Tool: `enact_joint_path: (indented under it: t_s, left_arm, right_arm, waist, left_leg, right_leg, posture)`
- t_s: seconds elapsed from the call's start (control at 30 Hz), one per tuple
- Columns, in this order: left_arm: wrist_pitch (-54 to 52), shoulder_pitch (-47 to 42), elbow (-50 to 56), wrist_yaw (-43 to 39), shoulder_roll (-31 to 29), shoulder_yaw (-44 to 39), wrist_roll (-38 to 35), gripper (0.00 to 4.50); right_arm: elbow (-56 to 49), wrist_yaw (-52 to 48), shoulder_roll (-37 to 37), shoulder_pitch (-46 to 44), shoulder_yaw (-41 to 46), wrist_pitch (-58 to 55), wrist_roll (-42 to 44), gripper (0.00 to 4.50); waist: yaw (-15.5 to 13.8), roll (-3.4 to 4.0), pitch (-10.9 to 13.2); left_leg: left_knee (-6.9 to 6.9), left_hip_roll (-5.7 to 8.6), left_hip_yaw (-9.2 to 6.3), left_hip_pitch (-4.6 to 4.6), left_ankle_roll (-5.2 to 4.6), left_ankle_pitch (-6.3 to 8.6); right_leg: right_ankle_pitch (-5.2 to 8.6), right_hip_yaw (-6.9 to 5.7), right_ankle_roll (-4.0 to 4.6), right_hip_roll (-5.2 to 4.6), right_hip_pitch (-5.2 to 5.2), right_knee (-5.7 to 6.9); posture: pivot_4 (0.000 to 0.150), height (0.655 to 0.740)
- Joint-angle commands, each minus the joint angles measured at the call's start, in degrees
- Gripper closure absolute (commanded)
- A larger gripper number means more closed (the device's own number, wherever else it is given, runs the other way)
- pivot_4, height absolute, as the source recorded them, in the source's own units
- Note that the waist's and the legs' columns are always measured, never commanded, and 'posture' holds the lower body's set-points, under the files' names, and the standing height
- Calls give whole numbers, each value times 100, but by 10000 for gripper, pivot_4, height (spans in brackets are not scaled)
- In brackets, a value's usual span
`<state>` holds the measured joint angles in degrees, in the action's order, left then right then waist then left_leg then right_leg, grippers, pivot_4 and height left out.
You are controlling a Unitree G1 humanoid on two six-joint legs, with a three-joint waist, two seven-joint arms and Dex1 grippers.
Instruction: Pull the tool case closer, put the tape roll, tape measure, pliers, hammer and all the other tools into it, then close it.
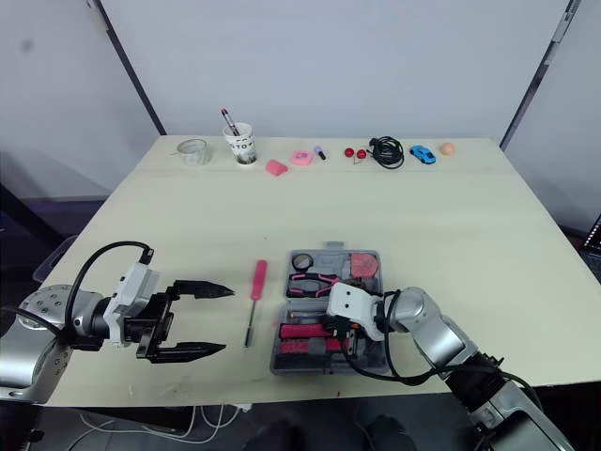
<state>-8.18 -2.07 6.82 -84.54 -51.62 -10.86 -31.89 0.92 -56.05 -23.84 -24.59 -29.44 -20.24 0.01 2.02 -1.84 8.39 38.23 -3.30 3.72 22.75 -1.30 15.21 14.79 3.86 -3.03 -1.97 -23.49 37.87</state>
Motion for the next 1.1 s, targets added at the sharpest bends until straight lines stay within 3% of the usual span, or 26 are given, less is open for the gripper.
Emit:
enact_joint_path:
  t_s: [0.03,0.33,0.7,0.83,1.03,1.07,1.1]
  left_arm:
    - [-44,81,197,181,98,-198,-178,0]
    - [-537,475,408,1282,591,-560,-395,0]
    - [-19,998,217,2445,1459,-1020,-73,0]
    - [91,1232,6,2658,1629,-1152,3,0]
    - [376,1711,-440,2833,1817,-1347,162,0]
    - [470,1802,-557,2874,1840,-1398,223,0]
    - [567,1887,-694,2901,1854,-1445,285,0]
  right_arm:
    - [-302,161,101,150,519,143,357,43595]
    - [-1103,476,-40,896,2297,120,1574,43595]
    - [-749,785,-420,2373,4347,953,2249,43595]
    - [-631,732,-443,3004,4797,1237,2430,31940]
    - [-418,823,-272,3909,5218,1763,2495,6629]
    - [-368,836,-233,4032,5299,1827,2532,499]
    - [-306,854,-204,4136,5368,1911,2528,499]
  waist:
    - [-5,2,2]
    - [-30,2,3]
    - [-70,3,3]
    - [-88,4,2]
    - [-107,5,0]
    - [-107,5,0]
    - [-107,6,0]
  left_leg:
    - [0,0,-1,2,0,0]
    - [-1,0,-7,4,0,0]
    - [-2,2,0,3,0,0]
    - [-2,2,0,1,0,0]
    - [-3,2,2,-1,0,1]
    - [-3,2,2,-1,0,1]
    - [-3,1,3,-1,0,1]
  right_leg:
    - [0,0,0,0,0,0]
    - [-11,-2,-21,-1,2,-1]
    - [-12,1,-20,-4,3,-5]
    - [-11,3,-19,-3,3,-6]
    - [0,6,0,-4,4,-7]
    - [0,6,0,-4,4,-8]
    - [0,6,0,-4,4,-8]
  posture:
    - [1500,7400]
    - [1500,7400]
    - [1500,7400]
    - [1500,7400]
    - [1500,7400]
    - [1500,7400]
    - [1500,7400]
